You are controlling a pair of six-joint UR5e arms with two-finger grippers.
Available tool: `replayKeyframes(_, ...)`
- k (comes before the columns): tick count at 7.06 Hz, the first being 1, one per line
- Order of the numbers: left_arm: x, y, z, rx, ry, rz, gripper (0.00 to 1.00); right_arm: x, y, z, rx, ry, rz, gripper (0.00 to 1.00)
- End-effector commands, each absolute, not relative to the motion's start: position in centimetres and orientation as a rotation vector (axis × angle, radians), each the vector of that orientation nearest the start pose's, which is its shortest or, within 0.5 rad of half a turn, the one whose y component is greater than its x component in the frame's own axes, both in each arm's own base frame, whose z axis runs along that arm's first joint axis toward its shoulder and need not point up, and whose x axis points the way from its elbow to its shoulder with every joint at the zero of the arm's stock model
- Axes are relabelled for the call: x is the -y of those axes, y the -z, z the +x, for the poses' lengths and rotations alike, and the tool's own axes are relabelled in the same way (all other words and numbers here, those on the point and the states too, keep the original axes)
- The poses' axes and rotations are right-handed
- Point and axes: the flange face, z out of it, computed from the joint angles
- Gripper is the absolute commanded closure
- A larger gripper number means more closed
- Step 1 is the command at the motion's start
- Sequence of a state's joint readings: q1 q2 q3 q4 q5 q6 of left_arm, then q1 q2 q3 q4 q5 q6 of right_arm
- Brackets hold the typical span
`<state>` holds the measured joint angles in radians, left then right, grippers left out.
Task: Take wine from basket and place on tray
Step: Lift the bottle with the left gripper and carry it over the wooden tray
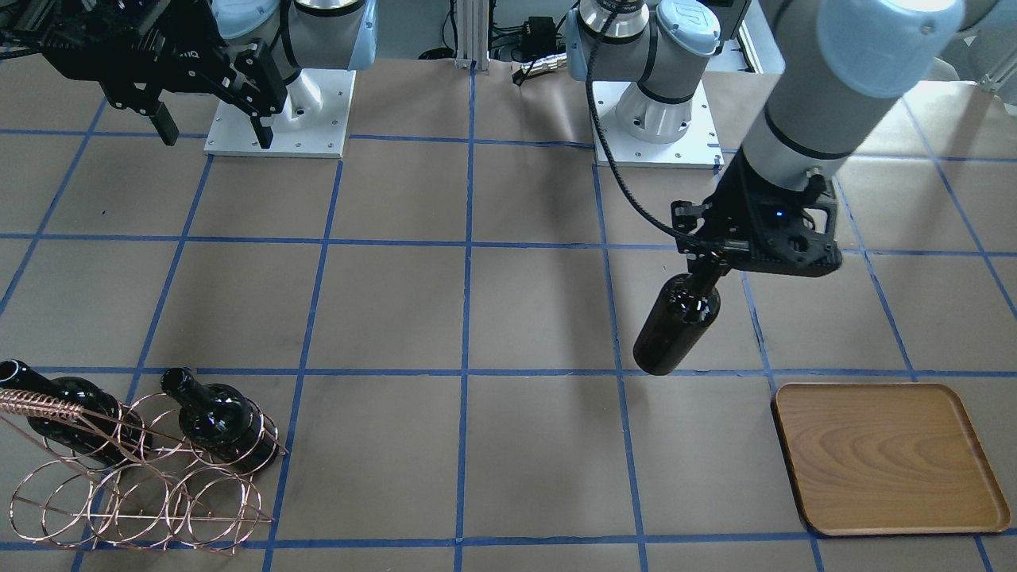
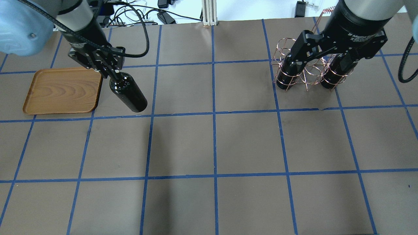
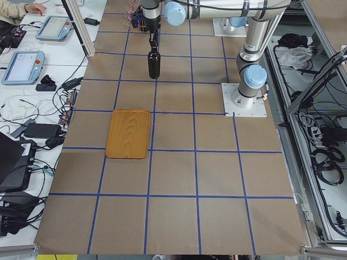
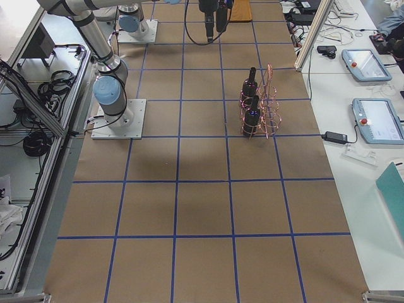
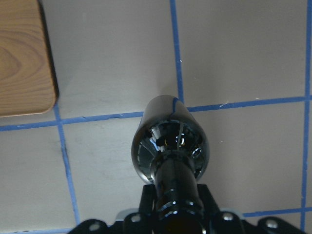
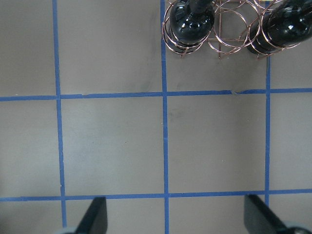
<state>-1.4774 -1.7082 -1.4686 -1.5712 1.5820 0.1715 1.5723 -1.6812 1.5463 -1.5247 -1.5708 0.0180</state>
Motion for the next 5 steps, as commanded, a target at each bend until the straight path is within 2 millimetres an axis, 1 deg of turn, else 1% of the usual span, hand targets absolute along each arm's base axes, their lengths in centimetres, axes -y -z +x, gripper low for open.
replayKeyframes(1, 58.3, -47.1, 2.3, -3.15, -0.078, 0.088, 1.0, 45.0, -54.7, 13.4, -3.137, 0.14, 0.026, 0.0)
replayKeyframes(2, 59.5, -48.0, 6.5, -3.135, -0.049, 0.151, 1.0, 45.0, -54.7, 13.4, -3.137, 0.14, 0.026, 0.0)
replayKeyframes(3, 60.6, -48.4, 9.5, -3.125, -0.03, 0.18, 1.0, 45.0, -54.7, 13.4, -3.137, 0.14, 0.026, 0.0)
replayKeyframes(4, 61.4, -47.2, 13.3, -3.132, -0.044, 0.164, 1.0, 45.0, -54.7, 13.4, -3.137, 0.14, 0.026, 0.0)
replayKeyframes(5, 62.2, -46.3, 16.9, -3.113, -0.011, 0.262, 1.0, 45.0, -54.7, 13.4, -3.137, 0.14, 0.026, 0.0)
